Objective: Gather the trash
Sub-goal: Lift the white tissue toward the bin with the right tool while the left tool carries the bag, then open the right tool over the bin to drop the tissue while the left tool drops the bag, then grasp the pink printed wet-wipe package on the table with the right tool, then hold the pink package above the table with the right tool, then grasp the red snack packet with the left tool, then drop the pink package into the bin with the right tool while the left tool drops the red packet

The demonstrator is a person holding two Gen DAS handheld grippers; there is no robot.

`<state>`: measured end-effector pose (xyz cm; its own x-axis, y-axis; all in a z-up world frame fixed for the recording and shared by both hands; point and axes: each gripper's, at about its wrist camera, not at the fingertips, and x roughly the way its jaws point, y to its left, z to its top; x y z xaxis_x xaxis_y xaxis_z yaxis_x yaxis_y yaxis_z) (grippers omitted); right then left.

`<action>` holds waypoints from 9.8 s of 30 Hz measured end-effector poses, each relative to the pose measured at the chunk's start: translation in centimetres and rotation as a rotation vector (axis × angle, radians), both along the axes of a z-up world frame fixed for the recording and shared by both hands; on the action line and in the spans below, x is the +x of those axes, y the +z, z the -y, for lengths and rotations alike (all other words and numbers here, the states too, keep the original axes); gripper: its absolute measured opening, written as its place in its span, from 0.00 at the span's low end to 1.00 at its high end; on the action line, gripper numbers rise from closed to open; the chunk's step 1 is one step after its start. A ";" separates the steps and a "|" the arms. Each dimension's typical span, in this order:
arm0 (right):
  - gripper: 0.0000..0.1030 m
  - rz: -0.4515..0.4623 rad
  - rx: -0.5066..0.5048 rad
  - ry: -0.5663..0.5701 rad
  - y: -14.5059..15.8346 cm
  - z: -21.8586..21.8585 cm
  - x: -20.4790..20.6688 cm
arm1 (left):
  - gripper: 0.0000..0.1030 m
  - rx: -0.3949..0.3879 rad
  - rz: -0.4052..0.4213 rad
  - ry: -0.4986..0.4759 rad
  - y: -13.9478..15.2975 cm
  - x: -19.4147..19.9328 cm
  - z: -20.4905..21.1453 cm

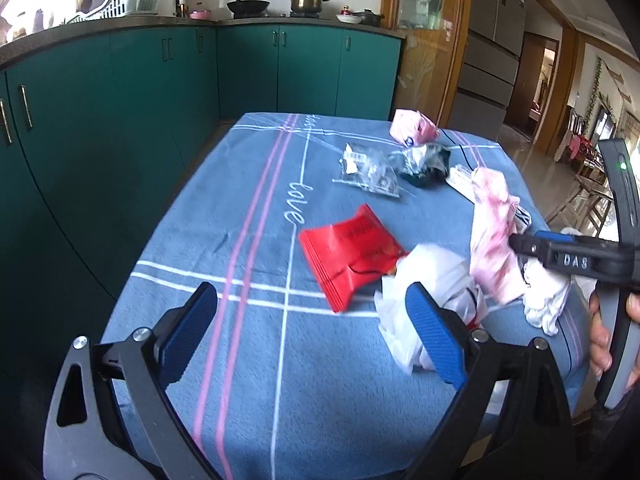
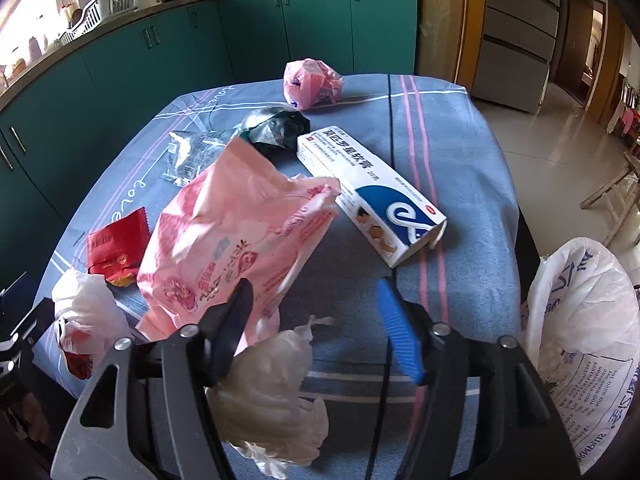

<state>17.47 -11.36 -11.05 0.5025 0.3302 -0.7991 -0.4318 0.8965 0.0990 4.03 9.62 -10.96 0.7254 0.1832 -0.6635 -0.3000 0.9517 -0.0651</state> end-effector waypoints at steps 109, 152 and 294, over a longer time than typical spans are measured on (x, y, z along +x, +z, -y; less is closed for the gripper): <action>0.87 0.163 0.048 -0.696 1.4 31.3 -7.3 | 0.93 0.126 0.201 -0.655 5.0 9.8 27.6; 0.40 0.038 -0.157 0.087 -0.7 -10.9 0.2 | 0.96 -0.008 0.031 0.013 2.6 -4.0 -5.2; 0.24 0.134 -0.039 -0.435 4.1 16.7 -0.9 | 0.59 -0.132 -0.049 -0.589 3.1 8.6 8.1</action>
<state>16.53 -28.05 -6.99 0.6876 0.0367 -0.7252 -0.0210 0.9993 0.0306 12.60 1.53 -7.83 0.6481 -0.3262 -0.6881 0.2696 0.9434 -0.1933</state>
